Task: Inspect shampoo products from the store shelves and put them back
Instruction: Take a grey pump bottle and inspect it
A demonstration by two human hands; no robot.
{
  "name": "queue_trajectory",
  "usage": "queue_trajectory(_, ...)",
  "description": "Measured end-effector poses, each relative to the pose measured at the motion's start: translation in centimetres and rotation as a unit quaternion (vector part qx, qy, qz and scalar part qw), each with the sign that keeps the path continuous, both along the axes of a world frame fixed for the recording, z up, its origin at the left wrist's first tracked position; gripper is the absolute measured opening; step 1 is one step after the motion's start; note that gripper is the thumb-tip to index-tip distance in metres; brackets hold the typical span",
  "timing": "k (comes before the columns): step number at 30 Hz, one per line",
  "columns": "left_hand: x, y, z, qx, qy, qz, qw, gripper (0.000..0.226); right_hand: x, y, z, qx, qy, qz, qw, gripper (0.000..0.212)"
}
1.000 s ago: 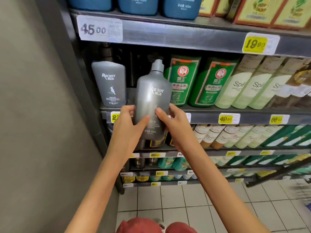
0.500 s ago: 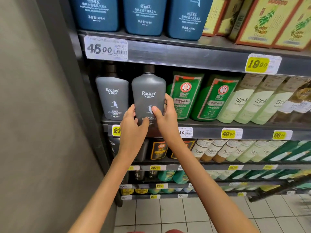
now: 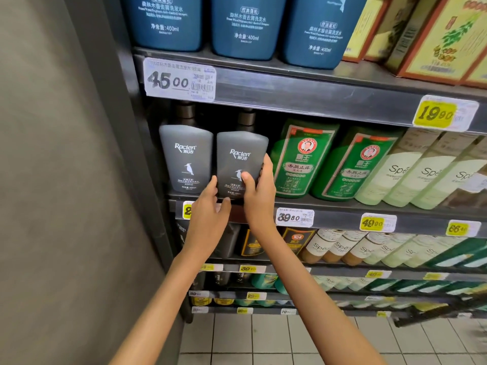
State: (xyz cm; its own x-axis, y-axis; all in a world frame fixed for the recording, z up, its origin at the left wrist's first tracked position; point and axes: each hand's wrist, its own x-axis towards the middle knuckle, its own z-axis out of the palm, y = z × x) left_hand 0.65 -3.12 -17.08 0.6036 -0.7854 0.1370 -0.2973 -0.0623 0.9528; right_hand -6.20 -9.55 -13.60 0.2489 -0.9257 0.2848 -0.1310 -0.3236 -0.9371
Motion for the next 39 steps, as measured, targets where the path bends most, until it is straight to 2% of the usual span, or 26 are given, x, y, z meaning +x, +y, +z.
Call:
queue_trajectory(5,-0.6,-0.2,0.4,0.029,-0.039,0.033,0.998,0.056,-0.2,0.3,-0.9,0.016,0.047,0.003,0.999,0.054)
queue_trajectory(12,-0.2,-0.4,0.6,0.042,-0.028,0.025,0.998,0.055,-2.0,1.5,-2.6,-0.001,0.140,0.011,0.990,0.056)
queue_trajectory(19,-0.6,-0.4,0.2,0.037,-0.034,0.036,0.998,0.055,-1.5,0.4,-1.6,0.037,0.152,0.028,0.987,0.054)
queue_trajectory(23,-0.6,-0.5,0.1,0.027,-0.029,0.037,0.999,0.053,-1.5,1.1,-1.9,0.027,0.150,-0.010,0.988,0.056)
queue_trajectory(28,-0.4,-0.5,0.6,0.021,0.003,0.027,0.999,0.049,-2.5,1.4,-1.8,0.021,0.167,0.007,0.986,0.055)
queue_trajectory(31,0.1,0.8,0.9,-0.001,0.032,0.050,0.998,0.040,-2.7,3.7,-1.2,-0.063,0.107,-0.029,0.992,0.042)
queue_trajectory(33,0.7,2.5,1.1,-0.024,0.037,0.072,0.996,0.036,-1.7,5.2,0.2,-0.152,0.076,0.008,0.985,0.036)
queue_trajectory(36,1.5,5.1,1.1,-0.046,0.040,0.092,0.994,0.031,1.3,4.9,3.1,-0.209,0.081,0.075,0.972,0.041)
queue_trajectory(39,2.0,6.8,1.3,-0.066,0.037,0.104,0.992,0.029,3.7,3.7,5.2,-0.252,0.112,0.066,0.959,0.044)
